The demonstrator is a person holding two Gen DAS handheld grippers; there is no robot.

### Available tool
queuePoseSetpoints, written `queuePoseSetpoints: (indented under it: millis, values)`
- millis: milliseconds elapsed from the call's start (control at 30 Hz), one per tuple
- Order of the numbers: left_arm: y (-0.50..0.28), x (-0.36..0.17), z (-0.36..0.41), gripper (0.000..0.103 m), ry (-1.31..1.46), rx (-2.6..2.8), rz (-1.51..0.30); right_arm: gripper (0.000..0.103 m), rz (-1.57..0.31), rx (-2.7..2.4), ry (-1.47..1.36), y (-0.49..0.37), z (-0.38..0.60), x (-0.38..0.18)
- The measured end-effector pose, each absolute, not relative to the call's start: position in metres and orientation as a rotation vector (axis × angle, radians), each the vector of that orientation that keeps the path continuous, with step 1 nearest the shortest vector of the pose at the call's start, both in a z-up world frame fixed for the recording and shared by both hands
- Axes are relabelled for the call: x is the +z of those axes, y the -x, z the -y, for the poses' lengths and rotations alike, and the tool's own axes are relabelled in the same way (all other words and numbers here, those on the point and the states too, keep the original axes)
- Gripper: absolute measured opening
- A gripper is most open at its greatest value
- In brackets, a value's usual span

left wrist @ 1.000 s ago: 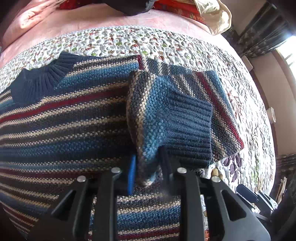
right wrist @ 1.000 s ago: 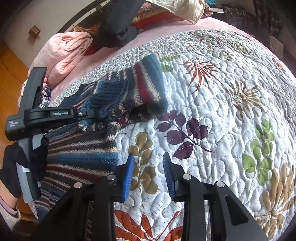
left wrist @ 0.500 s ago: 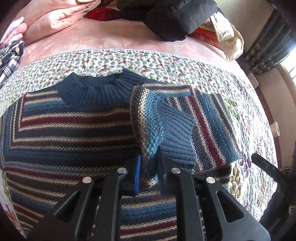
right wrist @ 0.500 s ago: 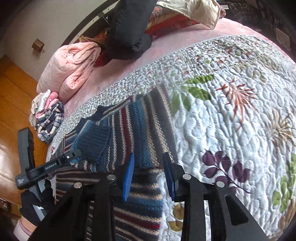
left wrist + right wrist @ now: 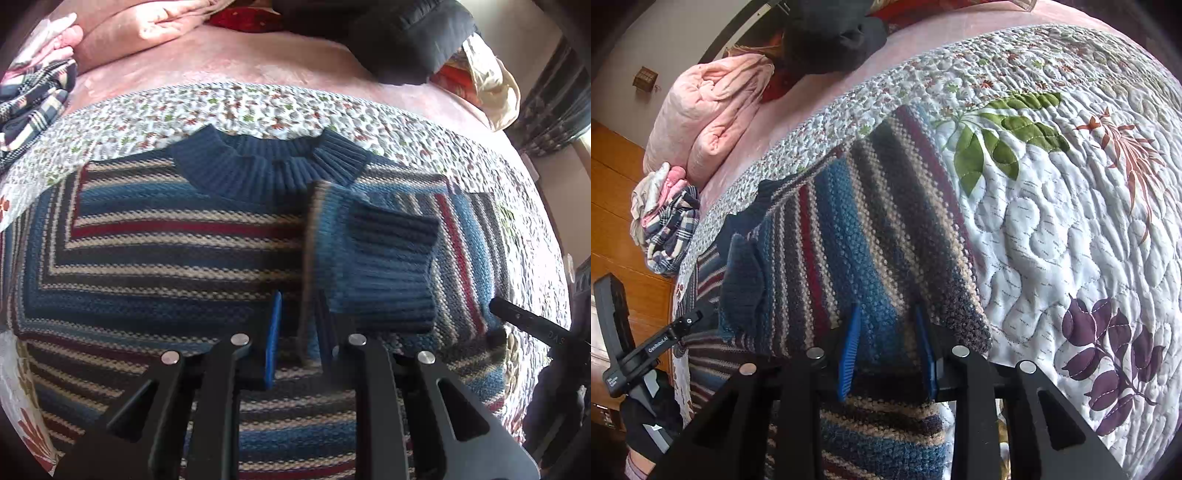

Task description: Fold small clothes

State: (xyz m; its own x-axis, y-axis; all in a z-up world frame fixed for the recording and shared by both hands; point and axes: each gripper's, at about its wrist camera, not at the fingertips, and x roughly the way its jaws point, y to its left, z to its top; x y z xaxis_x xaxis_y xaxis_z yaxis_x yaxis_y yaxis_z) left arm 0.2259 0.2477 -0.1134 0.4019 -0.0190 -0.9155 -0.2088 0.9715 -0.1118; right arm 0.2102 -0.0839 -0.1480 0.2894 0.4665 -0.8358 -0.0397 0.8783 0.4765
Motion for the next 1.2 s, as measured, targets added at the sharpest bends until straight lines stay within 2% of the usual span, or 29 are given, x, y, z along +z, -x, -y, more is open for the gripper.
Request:
queuePoseSetpoints:
  millis: [100, 167, 233, 267, 333, 467, 533, 567, 600, 633, 700, 800, 900, 1067, 1200]
  values:
    - [-0.213, -0.094, -0.262, 0.02, 0.201, 0.168, -1.104, 0.03, -1.245, 0.357, -0.396, -0.212, 0.085, -0.148]
    - [-0.209, -0.081, -0.253, 0.027, 0.137, 0.161, -1.074, 0.03, -1.242, 0.357, -0.4, -0.211, 0.084, -0.149]
    - [-0.212, -0.075, -0.233, 0.04, 0.072, 0.118, -1.059, 0.03, -1.241, 0.352, -0.407, -0.212, 0.085, -0.15]
    - [-0.216, -0.074, -0.22, 0.044, 0.046, 0.085, -1.061, 0.03, -1.242, 0.349, -0.409, -0.212, 0.085, -0.15]
    - [-0.225, -0.077, -0.192, 0.058, 0.003, 0.016, -1.073, 0.031, -1.245, 0.345, -0.408, -0.213, 0.084, -0.15]
    - [-0.243, -0.099, -0.143, 0.067, -0.075, -0.064, -1.123, 0.031, -1.252, 0.354, -0.414, -0.215, 0.085, -0.15]
    - [-0.252, -0.113, -0.131, 0.068, -0.088, -0.06, -1.163, 0.031, -1.254, 0.36, -0.427, -0.216, 0.087, -0.151]
    - [-0.257, -0.122, -0.128, 0.068, -0.099, -0.052, -1.188, 0.031, -1.254, 0.362, -0.429, -0.216, 0.088, -0.151]
    - [-0.261, -0.133, -0.126, 0.062, -0.121, -0.03, -1.217, 0.031, -1.254, 0.363, -0.432, -0.216, 0.088, -0.152]
    - [-0.262, -0.142, -0.127, 0.049, -0.139, -0.006, -1.243, 0.031, -1.254, 0.362, -0.433, -0.216, 0.089, -0.152]
    - [-0.26, -0.148, -0.133, 0.047, -0.109, -0.015, -1.24, 0.031, -1.254, 0.36, -0.426, -0.216, 0.088, -0.151]
    - [-0.255, -0.141, -0.145, 0.022, -0.074, -0.011, -1.218, 0.031, -1.254, 0.357, -0.416, -0.215, 0.087, -0.151]
    - [-0.25, -0.123, -0.166, 0.016, 0.038, -0.008, -1.195, 0.031, -1.255, 0.354, -0.407, -0.214, 0.086, -0.15]
    - [-0.229, -0.088, -0.214, 0.016, 0.089, 0.044, -1.097, 0.031, -1.258, 0.342, -0.336, -0.215, 0.078, -0.147]
    - [-0.221, -0.082, -0.256, 0.016, 0.122, 0.096, -1.099, 0.032, -1.259, 0.332, -0.305, -0.215, 0.074, -0.146]
